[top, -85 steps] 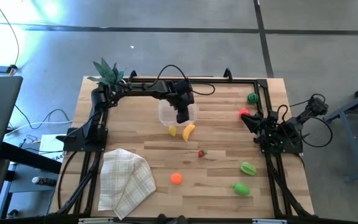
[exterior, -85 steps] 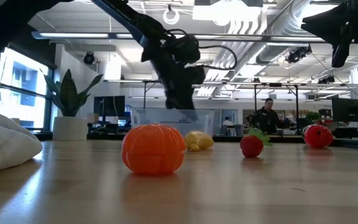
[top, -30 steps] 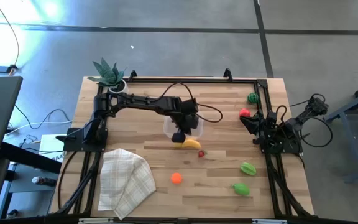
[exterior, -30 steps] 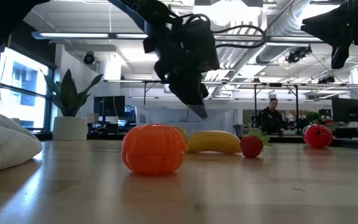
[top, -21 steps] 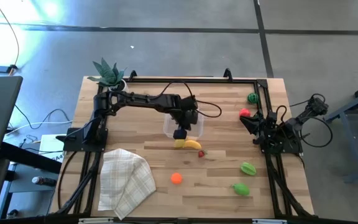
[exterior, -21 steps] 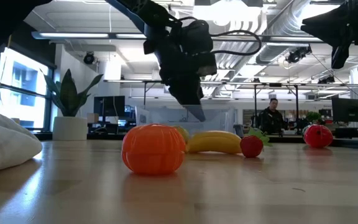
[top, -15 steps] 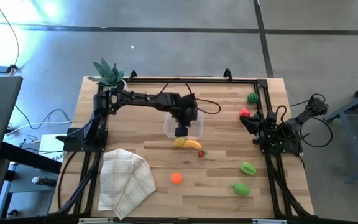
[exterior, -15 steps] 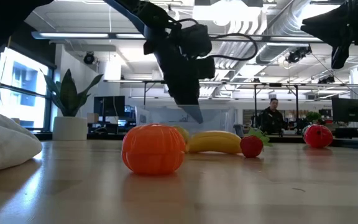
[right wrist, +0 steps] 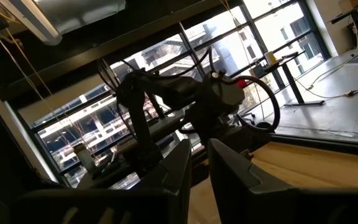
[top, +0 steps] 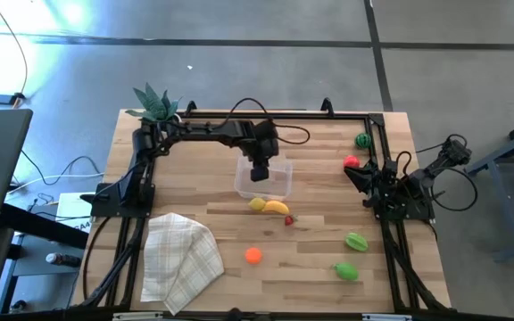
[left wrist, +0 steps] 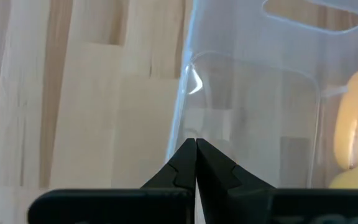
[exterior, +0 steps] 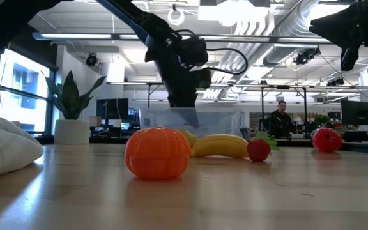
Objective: Pick and placing Produce into tupperware
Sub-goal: Move the transparent bin to the top center of the table, then put the starfruit into the transparent bin
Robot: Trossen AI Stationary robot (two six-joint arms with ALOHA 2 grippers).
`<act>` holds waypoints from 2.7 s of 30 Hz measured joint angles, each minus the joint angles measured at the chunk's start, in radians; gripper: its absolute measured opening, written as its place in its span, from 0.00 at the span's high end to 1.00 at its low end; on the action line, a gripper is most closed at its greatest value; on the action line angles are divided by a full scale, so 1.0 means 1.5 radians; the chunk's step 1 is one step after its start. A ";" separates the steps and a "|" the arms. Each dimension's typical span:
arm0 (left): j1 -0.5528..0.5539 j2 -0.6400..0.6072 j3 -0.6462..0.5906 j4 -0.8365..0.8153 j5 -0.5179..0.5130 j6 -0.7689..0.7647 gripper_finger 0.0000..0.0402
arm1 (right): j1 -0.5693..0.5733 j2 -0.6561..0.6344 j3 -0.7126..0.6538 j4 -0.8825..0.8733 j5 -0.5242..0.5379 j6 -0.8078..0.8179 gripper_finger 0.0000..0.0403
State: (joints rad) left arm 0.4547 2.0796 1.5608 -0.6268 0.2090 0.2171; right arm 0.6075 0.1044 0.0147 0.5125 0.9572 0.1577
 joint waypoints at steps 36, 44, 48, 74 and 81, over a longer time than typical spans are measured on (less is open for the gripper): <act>0.050 0.000 0.001 -0.007 -0.027 0.032 1.00 | 0.000 0.000 0.000 -0.005 0.000 0.000 0.89; 0.035 0.000 0.073 -0.037 0.033 0.040 1.00 | 0.000 0.000 0.000 -0.005 0.000 0.000 0.89; 0.012 0.000 0.181 -0.136 0.031 0.085 1.00 | 0.000 0.000 0.000 -0.005 0.000 0.000 0.89; -0.140 -0.517 0.107 -0.359 -0.253 0.102 1.00 | 0.000 0.000 0.000 0.006 -0.009 0.000 0.89; -0.142 -0.785 -0.306 -0.116 -0.184 0.119 1.00 | 0.000 0.000 0.000 0.010 -0.010 0.001 0.89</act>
State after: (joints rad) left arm 0.2424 0.9017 1.1023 -0.8009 -0.0666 0.3952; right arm 0.6071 0.1040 0.0143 0.5268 0.9421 0.1585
